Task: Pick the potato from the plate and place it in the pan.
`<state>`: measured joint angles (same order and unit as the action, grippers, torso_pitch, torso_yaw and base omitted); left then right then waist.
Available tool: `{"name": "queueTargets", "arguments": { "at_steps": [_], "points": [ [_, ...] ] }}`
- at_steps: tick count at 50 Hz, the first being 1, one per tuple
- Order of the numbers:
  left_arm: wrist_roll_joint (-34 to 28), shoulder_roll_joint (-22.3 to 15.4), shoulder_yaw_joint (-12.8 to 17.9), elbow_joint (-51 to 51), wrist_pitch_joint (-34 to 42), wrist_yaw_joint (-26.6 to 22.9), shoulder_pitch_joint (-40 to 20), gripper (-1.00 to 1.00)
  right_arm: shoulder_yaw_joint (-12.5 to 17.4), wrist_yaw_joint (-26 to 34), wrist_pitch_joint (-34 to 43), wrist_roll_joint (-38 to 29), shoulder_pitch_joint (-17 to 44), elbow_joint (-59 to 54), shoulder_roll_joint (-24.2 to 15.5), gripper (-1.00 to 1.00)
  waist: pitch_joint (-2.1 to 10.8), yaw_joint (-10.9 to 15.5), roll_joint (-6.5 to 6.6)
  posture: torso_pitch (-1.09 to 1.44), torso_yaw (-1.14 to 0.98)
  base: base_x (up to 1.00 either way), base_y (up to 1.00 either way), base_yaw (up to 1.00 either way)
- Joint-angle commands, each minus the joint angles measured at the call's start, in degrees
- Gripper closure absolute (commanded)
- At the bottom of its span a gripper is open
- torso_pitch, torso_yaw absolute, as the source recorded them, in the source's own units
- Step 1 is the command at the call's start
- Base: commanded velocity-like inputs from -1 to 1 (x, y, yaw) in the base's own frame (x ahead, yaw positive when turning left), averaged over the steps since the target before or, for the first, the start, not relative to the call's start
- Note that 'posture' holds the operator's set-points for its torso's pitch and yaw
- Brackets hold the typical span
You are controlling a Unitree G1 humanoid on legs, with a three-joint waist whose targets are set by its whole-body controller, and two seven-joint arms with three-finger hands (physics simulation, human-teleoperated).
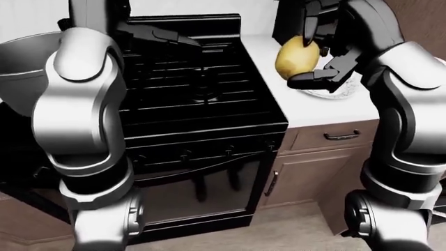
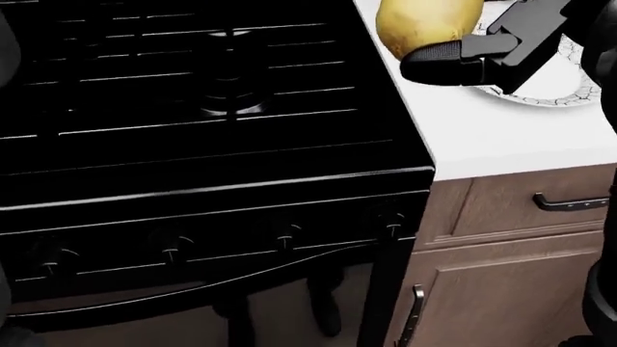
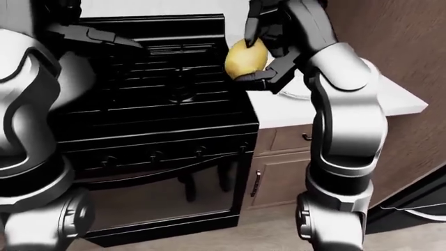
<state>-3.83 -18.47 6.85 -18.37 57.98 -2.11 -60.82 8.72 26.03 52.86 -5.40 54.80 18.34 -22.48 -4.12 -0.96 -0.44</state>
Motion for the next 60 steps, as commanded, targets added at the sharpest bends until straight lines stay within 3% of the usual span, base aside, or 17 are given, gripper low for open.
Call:
{"name": "queueTargets", "arguments": {
  "at_steps": [1, 8, 9, 14, 17, 22, 24, 25, 35, 40, 42, 46, 52, 57, 58, 59, 60],
  "points": [
    [-0.8, -0.6, 0.9, -1.2, -1.0, 0.6, -1.9, -1.0, 0.4, -0.3, -1.3, 0.7, 2.0, 1.1, -0.5, 1.0, 1.65, 0.1, 0.32, 0.0, 0.0, 0.0, 0.0, 0.0],
    [-0.8, -0.5, 0.9, -0.8, -1.5, 0.6, -1.7, -1.0, -0.1, -0.6, -1.3, 0.8, 1.9, 1.7, -1.0, 1.0, 1.81, 1.1, -0.87, 0.0, 0.0, 0.0, 0.0, 0.0],
    [-0.8, -0.5, 0.9, -0.7, -1.6, 0.6, -1.7, -1.0, -0.3, -0.4, -1.5, 0.7, 1.7, 1.6, -1.0, 1.0, 3.12, 0.9, -0.14, 0.0, 0.0, 0.0, 0.16, 0.0],
    [-0.9, -0.4, 0.8, -0.8, -1.6, 0.7, -1.6, -1.0, -0.4, 0.0, -2.1, 0.4, 1.5, 1.4, -0.9, 1.0, 3.51, 1.0, -2.39, 0.0, 0.0, 0.0, 0.54, 0.0],
    [-0.9, -0.4, 0.8, -1.0, -1.3, 0.7, -1.7, -1.0, -0.4, 0.1, -2.4, 0.2, 1.4, 1.2, -0.6, 1.0, 3.88, 1.0, -2.37, 0.0, 0.0, 0.0, 0.75, 0.0],
    [-0.9, -0.4, 0.8, -0.8, -1.6, 0.6, -1.6, -1.0, -0.1, 0.2, -2.3, 0.1, 1.5, 1.2, -0.6, 1.0, 2.29, 0.5, 0.51, 0.0, 0.0, 0.0, 0.72, 0.0],
    [-0.9, -0.4, 0.8, -1.0, -1.4, 0.6, -1.7, -1.0, -0.1, 0.2, -2.1, 0.2, 1.5, 1.4, -0.5, 1.0, 3.08, 0.2, 8.39, 0.0, 0.0, 0.0, 0.08, 0.0],
    [-0.9, -0.4, 0.8, -1.0, -1.4, 0.6, -1.7, -1.0, 0.0, 0.1, -2.1, 0.2, 1.5, 1.3, -0.5, 1.0, 1.33, 0.8, 6.75, 0.0, 0.0, 0.0, 0.0, 0.0],
    [-1.0, -0.3, 0.8, -1.0, -1.5, 0.6, -1.7, -1.0, 0.0, -0.4, -1.9, 0.9, 1.6, 1.7, -0.7, 1.0, 0.52, 0.7, 0.62, 0.0, 0.0, 0.0, 0.0, 0.0],
    [-1.1, -0.3, 0.7, -0.7, -1.7, 0.6, -1.7, -1.0, -0.1, -0.3, -2.4, 0.6, 1.6, 1.6, -0.8, 1.0, 1.49, 1.9, -3.14, 0.0, 0.0, 0.0, 0.0, 0.0],
    [-1.1, -0.3, 0.7, -0.9, -1.5, 0.6, -1.8, -1.0, -0.2, -0.3, -2.8, 0.5, 1.6, 1.4, -0.8, 1.0, 2.66, 1.6, -1.45, 0.0, 0.0, 0.0, 0.23, 0.0],
    [-1.1, -0.3, 0.7, -1.0, -1.3, 0.5, -1.8, -1.0, -0.4, -0.1, -2.8, 0.2, 1.5, 1.6, -0.7, 1.0, 3.82, 1.3, -3.58, 0.0, 0.0, 0.0, 0.55, 0.0],
    [-1.1, -0.3, 0.7, -1.0, -1.3, 0.5, -1.9, -1.0, -0.3, 0.0, -2.9, 0.1, 1.5, 1.4, -0.5, 1.0, 2.82, 0.9, -1.54, 0.0, 0.0, 0.0, 0.65, 0.0],
    [-1.2, -0.3, 0.7, -1.0, -1.3, 0.4, -1.9, -1.0, -0.3, 0.1, -2.7, 0.0, 1.5, 1.6, -0.5, 1.0, 2.88, 0.3, 2.1, 0.0, 0.0, 0.0, 0.63, 0.0],
    [-1.2, -0.3, 0.7, -1.0, -1.3, 0.5, -1.9, -1.0, -0.2, 0.1, -2.7, 0.1, 1.5, 1.6, -0.4, 1.0, 3.2, 0.1, 3.91, 0.0, 0.0, 0.0, 0.1, 0.0],
    [-1.2, -0.3, 0.7, -1.0, -1.3, 0.5, -1.9, -1.0, 0.0, 0.0, -2.6, 0.2, 1.6, 1.5, -0.3, 1.0, 3.46, 0.2, 8.87, 0.0, 0.0, 0.0, 0.0, 0.0],
    [-1.2, -0.3, 0.7, -1.0, -1.3, 0.5, -1.9, -1.0, 0.0, -0.1, -2.5, 0.3, 1.6, 1.5, -0.3, 1.0, 1.46, 0.6, 6.06, 0.0, 0.0, 0.0, 0.0, 0.0]
  ]
}}
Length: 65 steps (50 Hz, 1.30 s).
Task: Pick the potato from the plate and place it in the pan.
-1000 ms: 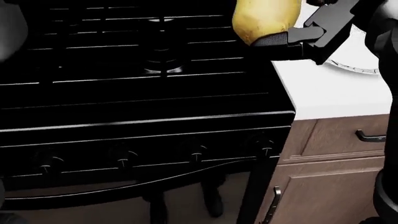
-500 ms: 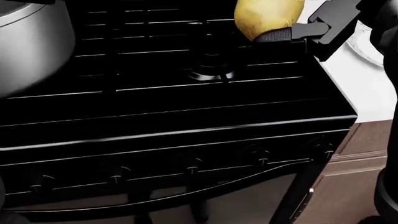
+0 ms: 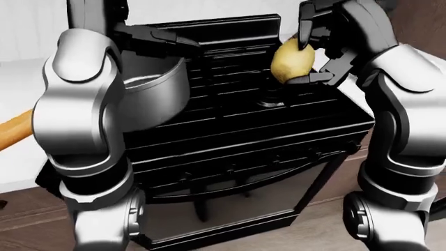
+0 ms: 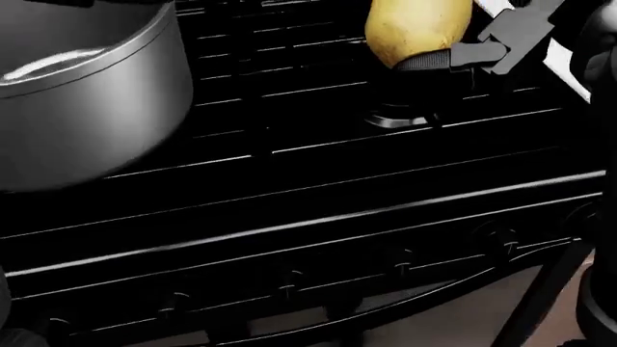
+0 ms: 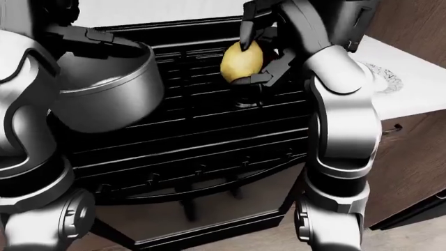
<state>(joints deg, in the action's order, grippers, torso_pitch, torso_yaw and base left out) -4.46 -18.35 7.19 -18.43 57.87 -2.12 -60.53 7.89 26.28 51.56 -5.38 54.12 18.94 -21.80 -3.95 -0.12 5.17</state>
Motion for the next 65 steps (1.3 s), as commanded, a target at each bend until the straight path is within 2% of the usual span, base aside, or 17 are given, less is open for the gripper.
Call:
{"name": "queueTargets", "arguments": {
  "at_steps": [1, 8, 14, 16, 22, 26, 28, 38, 43, 44, 48, 49, 54, 57, 62, 64, 65],
  "points": [
    [-0.6, -0.4, 0.4, -0.9, -1.1, 0.5, -2.2, -1.0, 1.0, -0.5, -1.2, 0.4, 2.3, 0.8, -0.9, 1.0, 1.44, -0.6, 0.46, 0.0, 0.0, 0.0, 0.0, 0.0],
    [-0.6, -0.4, 0.4, -1.0, -1.3, 0.5, -2.0, -1.0, 1.1, -0.9, -0.6, 1.2, 2.4, 1.4, -1.0, 1.0, 0.98, -0.9, -2.74, 0.0, 0.0, 0.0, 0.0, 0.0],
    [-0.6, -0.4, 0.4, -0.7, -1.6, 0.4, -2.0, -1.0, 1.0, -1.9, -1.3, 1.2, 2.3, 1.0, -1.1, 1.0, 1.4, -0.5, -3.34, 0.0, 0.0, 0.0, 0.0, 0.0],
    [-0.6, -0.4, 0.4, -0.7, -1.5, 0.5, -2.0, -1.0, 1.0, -2.1, -1.5, 1.1, 2.2, 0.7, -1.2, 1.0, 3.05, 0.7, -2.91, 0.0, 0.0, 0.0, 0.0, 0.34],
    [-0.6, -0.3, 0.3, -0.6, -1.7, 0.5, -2.0, -1.0, 1.1, -2.4, -1.6, 1.1, 2.3, 0.5, -1.4, 1.0, 2.81, 1.2, -4.81, 0.0, 0.0, 0.0, 0.0, 0.99],
    [-0.7, -0.3, 0.3, -0.5, -1.9, 0.4, -1.9, -1.0, 1.1, -2.4, -1.6, 1.1, 2.2, 0.6, -1.4, 1.0, 2.15, 1.2, -7.28, 0.0, 0.0, 0.0, 0.0, 1.0],
    [-0.7, -0.3, 0.3, -0.5, -1.9, 0.5, -1.8, -1.0, 1.1, -2.4, -1.6, 1.1, 2.2, 0.7, -1.5, 1.0, 3.07, 1.3, -10.8, 0.0, 0.0, 0.0, 0.0, 1.0],
    [-0.9, -0.1, 0.2, -0.5, -2.0, 0.4, -1.8, -1.0, 0.9, -2.2, -1.7, 0.9, 2.3, 0.3, -1.4, 1.0, 0.44, 0.6, -8.12, 0.0, 0.0, 0.0, 0.0, 0.24],
    [-0.9, -0.2, 0.3, -0.8, -1.6, 0.3, -1.8, -1.0, 0.8, -2.1, -1.8, 0.6, 2.5, 0.4, -1.5, 1.0, 1.4, -1.0, -3.18, 0.0, 0.0, 0.0, 0.0, 0.0],
    [-0.9, -0.2, 0.3, -0.8, -1.6, 0.3, -1.8, -1.0, 0.7, -2.1, -1.9, 0.5, 2.5, 0.4, -1.5, 1.0, 0.81, -1.1, -4.51, 0.0, 0.0, 0.0, 0.0, 0.0],
    [-0.9, -0.2, 0.3, -0.7, -1.7, 0.3, -1.9, -1.0, 0.7, -2.0, -2.2, 0.0, 2.6, 0.6, -1.7, 1.0, 1.66, -1.0, -4.85, 0.0, 0.0, 0.0, 0.0, 0.0],
    [-0.9, -0.2, 0.3, -0.7, -1.6, 0.2, -1.9, -1.0, 0.6, -1.9, -2.4, -0.2, 2.5, 0.5, -1.7, 1.0, 3.01, -0.9, -4.43, 0.0, 0.0, 0.0, 0.23, 0.0],
    [-0.9, -0.2, 0.2, -0.9, -1.4, 0.2, -2.0, -1.0, 0.6, -1.7, -2.4, -0.7, 2.5, 0.7, -1.6, 1.0, 3.64, 0.5, -7.95, 0.0, 0.0, 0.0, 0.49, 0.0],
    [-0.9, -0.2, 0.2, -1.0, -1.4, 0.2, -1.9, -1.0, 0.6, -1.6, -2.5, -0.9, 2.5, 0.8, -1.5, 1.0, 3.21, 0.6, -8.21, 0.0, 0.0, 0.0, 0.74, 0.0],
    [-1.1, -0.1, 0.1, -1.0, -1.5, 0.2, -1.8, -1.0, 0.7, -1.7, -2.4, -1.0, 2.6, 0.7, -1.3, 1.0, 2.13, 0.0, -5.01, 0.0, 0.0, 0.0, 0.69, 0.0],
    [-1.1, -0.1, 0.1, -1.0, -1.5, 0.2, -1.9, -1.0, 0.8, -1.8, -2.2, -0.9, 2.8, 0.7, -1.2, 1.0, 2.81, -0.6, 0.87, 0.0, 0.0, 0.0, 0.23, 0.0],
    [-1.1, -0.1, 0.1, -1.0, -1.5, 0.2, -1.8, -1.0, 1.0, -1.8, -2.2, -0.8, 2.8, 0.6, -1.1, 1.0, 1.61, -0.4, 0.99, 0.0, 0.0, 0.0, 0.0, 0.0]
  ]
}}
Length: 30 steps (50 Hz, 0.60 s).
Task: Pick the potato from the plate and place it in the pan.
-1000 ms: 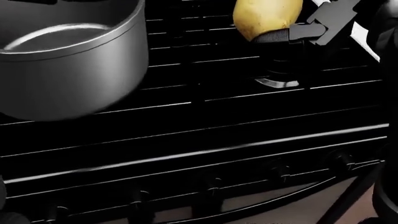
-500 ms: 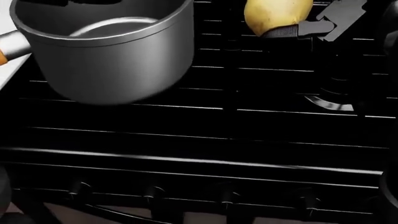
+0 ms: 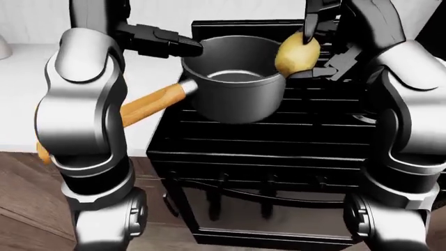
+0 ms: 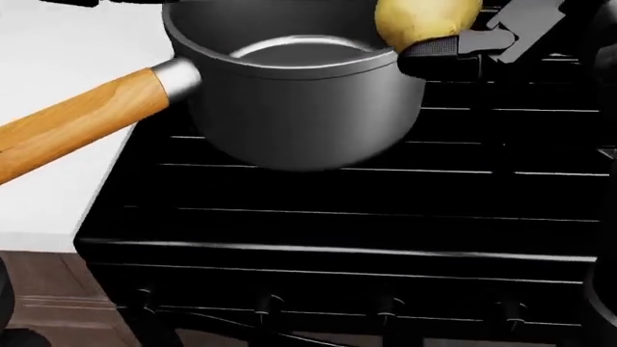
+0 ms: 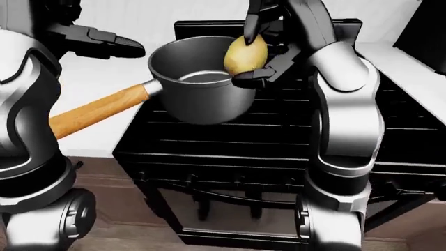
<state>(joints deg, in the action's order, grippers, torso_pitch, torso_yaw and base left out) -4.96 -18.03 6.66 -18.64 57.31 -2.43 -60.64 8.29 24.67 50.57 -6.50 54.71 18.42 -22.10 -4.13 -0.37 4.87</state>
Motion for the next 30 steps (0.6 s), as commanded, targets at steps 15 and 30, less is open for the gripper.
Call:
{"name": "queueTargets", "arguments": {
  "at_steps": [15, 30],
  "points": [
    [-0.8, -0.4, 0.7, -0.7, -0.9, 0.4, -1.8, -1.0, 0.6, -0.6, -1.3, 0.9, 2.3, 1.0, -1.0, 1.0, 1.15, -0.3, -3.44, 0.0, 0.0, 0.0, 0.0, 0.0],
    [-0.9, -0.3, 0.7, -0.6, -1.1, 0.4, -1.7, -1.0, 0.7, -0.7, -0.8, 1.4, 2.4, 1.6, -1.4, 1.0, 1.69, 1.0, -6.04, 0.0, 0.0, 0.0, 0.0, 0.0]
  ]
}}
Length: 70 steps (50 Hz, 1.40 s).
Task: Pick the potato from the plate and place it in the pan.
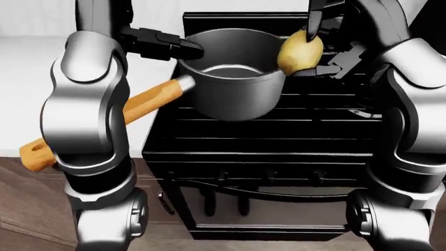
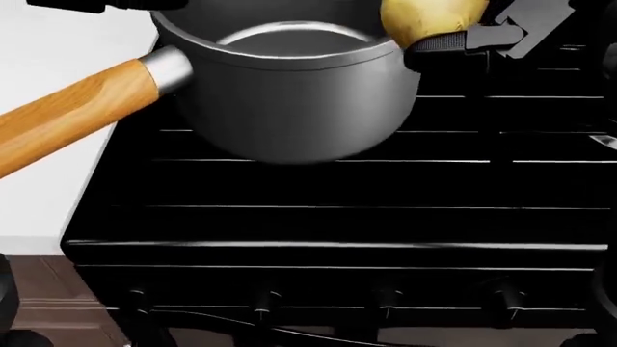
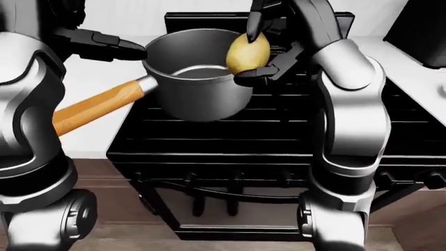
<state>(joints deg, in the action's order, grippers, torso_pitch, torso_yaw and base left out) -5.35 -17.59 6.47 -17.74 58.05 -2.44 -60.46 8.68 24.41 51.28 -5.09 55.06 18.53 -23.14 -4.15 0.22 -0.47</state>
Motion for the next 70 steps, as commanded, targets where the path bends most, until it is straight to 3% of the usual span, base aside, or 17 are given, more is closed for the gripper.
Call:
{"name": "queueTargets", "arguments": {
  "at_steps": [1, 8, 22, 45, 48, 57, 62, 64, 70],
  "points": [
    [-0.5, -0.8, 0.9, -1.5, -1.8, 0.4, -1.9, -1.0, 0.3, -0.4, -1.5, 0.0, 2.0, 1.5, -0.4, 1.0, 1.77, 0.2, -0.44, 0.0, 0.0, 0.0, 0.0, 0.0],
    [-0.5, -0.8, 0.8, -2.1, -1.1, 0.4, -2.0, -1.0, 0.1, -0.5, -1.4, 0.0, 2.0, 1.7, -0.4, 1.0, 2.12, -0.5, 0.4, 0.0, 0.0, 0.0, 0.0, 0.0],
    [-0.9, -0.6, 0.6, -1.9, -1.5, 0.2, -1.8, -1.0, 0.2, -0.4, -0.1, -0.1, 2.8, 2.7, -0.4, 1.0, 2.24, -0.4, -0.23, 0.0, 0.0, 0.0, 0.0, 0.0],
    [-3.7, 0.8, -0.8, -3.2, -0.8, -1.4, -2.0, -1.0, 0.8, -0.9, 4.2, 1.0, 6.1, 4.9, -2.1, 1.0, 1.83, -0.2, -0.13, 0.0, 0.0, 0.0, 0.0, 0.0],
    [-4.2, 1.2, -1.0, -3.0, -1.2, -1.5, -1.7, -1.0, 0.9, -1.3, 6.0, 1.3, 9.1, 4.8, -3.1, 1.0, 1.77, -0.2, -0.11, 0.0, 0.0, 0.0, 0.0, 0.0],
    [-5.0, 1.6, -0.9, -2.5, -1.6, -2.0, -1.6, -1.0, -4.2, 2.8, 0.6, -4.7, 25.3, -12.9, -5.2, 1.0, 1.55, -0.5, 0.22, 0.0, 0.0, 0.0, 0.0, 0.0],
    [-5.0, 1.6, -0.8, -2.6, -1.5, -2.1, -1.6, -1.0, -6.5, 6.2, -8.3, -10.2, 37.0, -31.1, -3.6, 1.0, 1.42, -0.8, 0.63, 0.0, 0.0, 0.0, 0.0, 0.0],
    [-5.1, 1.6, -0.7, -2.7, -1.4, -2.1, -1.7, -1.0, -6.0, 6.7, -11.4, -11.4, 40.9, -38.0, -2.4, 1.0, 1.41, -1.0, 0.85, 0.0, 0.0, 0.0, 0.0, 0.0],
    [-5.0, 1.6, -0.6, -2.2, -1.9, -2.1, -1.7, -1.0, -6.6, 5.2, -27.3, -14.8, 57.1, -70.6, 1.1, 1.0, 1.53, -1.3, 1.4, 0.0, 0.0, 0.0, 0.0, 0.0]
  ]
}}
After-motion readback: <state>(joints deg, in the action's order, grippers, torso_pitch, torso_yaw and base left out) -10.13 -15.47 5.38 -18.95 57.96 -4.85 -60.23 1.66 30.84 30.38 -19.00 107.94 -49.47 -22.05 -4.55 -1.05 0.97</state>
